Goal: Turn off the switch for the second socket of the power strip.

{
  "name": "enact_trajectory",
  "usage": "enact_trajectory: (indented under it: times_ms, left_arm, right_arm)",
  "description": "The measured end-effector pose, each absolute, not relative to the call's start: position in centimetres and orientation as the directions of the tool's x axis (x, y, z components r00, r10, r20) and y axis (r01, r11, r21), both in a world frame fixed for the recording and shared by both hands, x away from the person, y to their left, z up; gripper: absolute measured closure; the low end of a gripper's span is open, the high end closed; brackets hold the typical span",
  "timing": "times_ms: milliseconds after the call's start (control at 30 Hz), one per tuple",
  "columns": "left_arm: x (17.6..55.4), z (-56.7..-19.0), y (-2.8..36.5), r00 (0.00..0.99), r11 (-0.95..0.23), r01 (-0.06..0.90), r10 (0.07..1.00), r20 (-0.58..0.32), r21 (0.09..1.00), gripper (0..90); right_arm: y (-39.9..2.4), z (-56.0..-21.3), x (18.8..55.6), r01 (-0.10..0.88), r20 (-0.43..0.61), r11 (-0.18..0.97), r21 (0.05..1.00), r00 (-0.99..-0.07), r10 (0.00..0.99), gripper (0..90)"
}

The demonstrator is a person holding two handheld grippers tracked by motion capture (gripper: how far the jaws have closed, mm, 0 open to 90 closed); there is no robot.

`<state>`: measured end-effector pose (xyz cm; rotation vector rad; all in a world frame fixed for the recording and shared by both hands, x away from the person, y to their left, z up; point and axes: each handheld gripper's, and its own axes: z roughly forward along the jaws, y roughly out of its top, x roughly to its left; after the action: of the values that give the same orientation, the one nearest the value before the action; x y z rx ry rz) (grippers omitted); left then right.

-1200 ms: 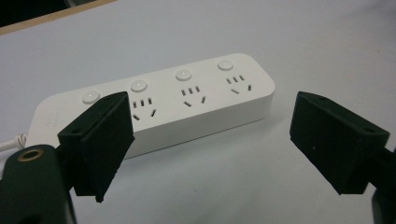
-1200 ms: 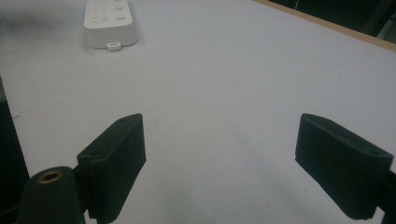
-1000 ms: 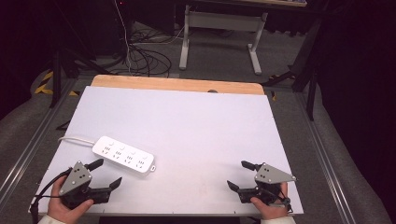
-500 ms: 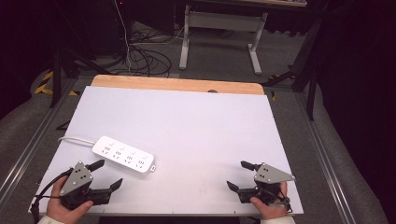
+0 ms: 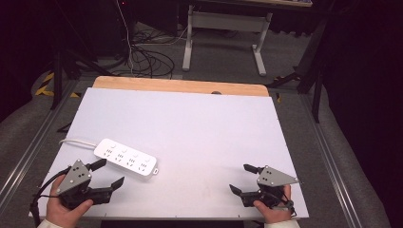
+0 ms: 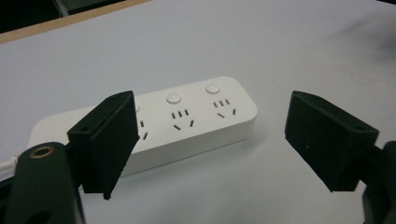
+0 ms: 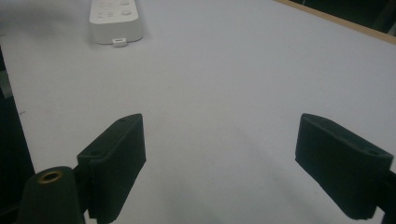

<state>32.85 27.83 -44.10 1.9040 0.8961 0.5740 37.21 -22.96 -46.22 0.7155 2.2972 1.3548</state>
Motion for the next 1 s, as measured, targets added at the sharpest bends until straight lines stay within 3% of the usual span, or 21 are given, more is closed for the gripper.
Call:
enact_trajectory:
  times_ms: [1000]
  left_arm:
    - [36.8, -40.8, 26.7, 0.615, -0.322, 0.361, 0.788, 0.036, 0.875, 22.3]
  right_arm:
    - [-23.0, -46.4, 37.4, 0.246, -0.053, 0.408, 0.879, -0.801, 0.597, 16.6]
